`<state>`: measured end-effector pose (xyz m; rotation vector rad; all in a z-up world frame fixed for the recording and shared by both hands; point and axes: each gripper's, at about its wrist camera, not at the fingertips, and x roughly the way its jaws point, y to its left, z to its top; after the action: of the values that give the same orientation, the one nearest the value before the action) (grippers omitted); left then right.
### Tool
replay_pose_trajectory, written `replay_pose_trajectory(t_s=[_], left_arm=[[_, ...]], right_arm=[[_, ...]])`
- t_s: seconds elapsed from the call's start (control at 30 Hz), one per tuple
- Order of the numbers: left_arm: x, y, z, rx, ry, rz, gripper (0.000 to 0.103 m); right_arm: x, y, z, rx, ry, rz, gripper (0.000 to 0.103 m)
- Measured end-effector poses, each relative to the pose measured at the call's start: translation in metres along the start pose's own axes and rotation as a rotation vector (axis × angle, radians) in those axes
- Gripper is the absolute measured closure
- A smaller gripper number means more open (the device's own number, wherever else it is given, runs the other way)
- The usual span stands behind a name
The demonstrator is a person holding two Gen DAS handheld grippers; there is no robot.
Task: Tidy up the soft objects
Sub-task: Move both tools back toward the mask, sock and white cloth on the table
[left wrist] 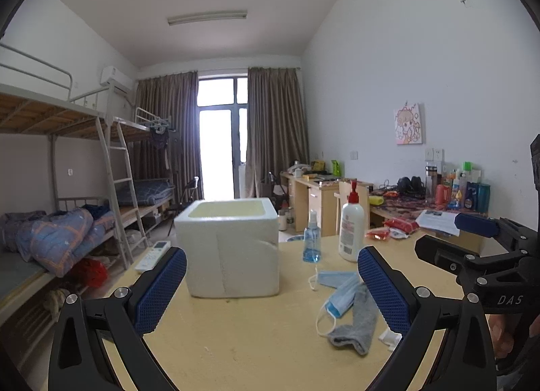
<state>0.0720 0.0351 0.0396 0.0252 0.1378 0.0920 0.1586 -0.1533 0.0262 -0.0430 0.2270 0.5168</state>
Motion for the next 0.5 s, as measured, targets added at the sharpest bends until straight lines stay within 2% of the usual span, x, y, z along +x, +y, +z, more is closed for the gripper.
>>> replay_pose_trajectory(t_s=[0.13,0.33,0.5], left_arm=[[0.002,0.000,-0.013,-0.020,0.009,-0.002,0.001],[0.008,-0.001,-0.028,-0.019,0.036,0.013,0.001],[0.014,-0.001,-0.030,-0.026,0.076,-0.020,0.001]], right_arm=[[-0.002,0.000,-0.017,-0.021,-0.005,-0.023,0.001],[-0.002,-0.002,-0.029,-0.014,0.002,-0.010,0.001],[0.003,-0.001,-0.029,-0.014,0.024,-0.009,0.001]])
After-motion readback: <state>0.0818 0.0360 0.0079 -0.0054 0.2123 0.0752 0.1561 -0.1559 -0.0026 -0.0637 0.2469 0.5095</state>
